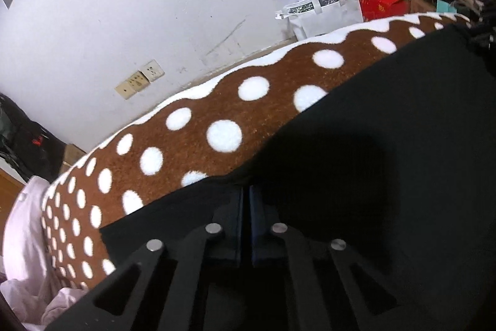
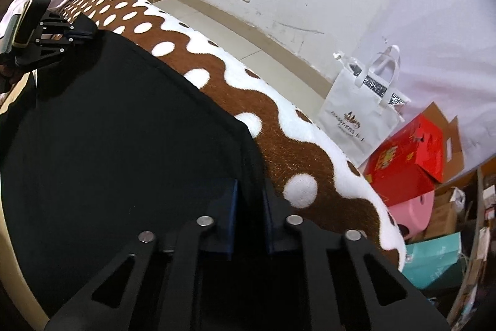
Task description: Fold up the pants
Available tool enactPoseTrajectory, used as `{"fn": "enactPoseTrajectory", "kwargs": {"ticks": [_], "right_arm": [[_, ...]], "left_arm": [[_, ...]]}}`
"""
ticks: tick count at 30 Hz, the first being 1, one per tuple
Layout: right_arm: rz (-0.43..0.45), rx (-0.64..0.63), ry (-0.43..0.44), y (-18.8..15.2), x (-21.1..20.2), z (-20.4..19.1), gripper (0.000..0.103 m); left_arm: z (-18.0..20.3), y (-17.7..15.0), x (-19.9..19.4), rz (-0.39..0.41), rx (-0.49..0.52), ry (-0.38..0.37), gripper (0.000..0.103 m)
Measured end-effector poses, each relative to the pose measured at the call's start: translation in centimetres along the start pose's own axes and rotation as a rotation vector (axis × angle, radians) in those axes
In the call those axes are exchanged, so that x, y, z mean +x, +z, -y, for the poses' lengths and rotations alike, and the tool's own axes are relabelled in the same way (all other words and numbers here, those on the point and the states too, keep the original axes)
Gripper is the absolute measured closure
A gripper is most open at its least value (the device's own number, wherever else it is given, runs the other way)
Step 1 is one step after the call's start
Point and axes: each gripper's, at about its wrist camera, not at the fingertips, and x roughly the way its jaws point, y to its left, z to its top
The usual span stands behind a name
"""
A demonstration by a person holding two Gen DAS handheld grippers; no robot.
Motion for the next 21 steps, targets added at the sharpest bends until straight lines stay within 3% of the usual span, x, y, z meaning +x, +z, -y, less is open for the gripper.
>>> {"fn": "enactPoseTrajectory", "kwargs": {"ticks": [4,12,16,21], "right_arm": [[0.029,0.033,-0.028,-0.3,-1.4,0.3,0.098],[0.072,0.012,-0.048,-1.1,-4.4,-1.5,0.099],[0.110,0.012,-0.047,-2.2,-6.5,-2.9,0.099],[0.162,0.028,-0.040,-5.3,-9.5,-6.7,0.099]], "left_arm": [[-0.6,-0.8,-0.9,0.003,-0.051,0.036,0.102],[-1.6,-2.5,-2.2,0.000,-0.129,0.006,0.102],[-2.6,-2.6,-3.6,0.026,-0.211,-0.099,0.102],[-4.2,-3.2,-5.4,0.058,-0.473,-0.316,0.101]]}}
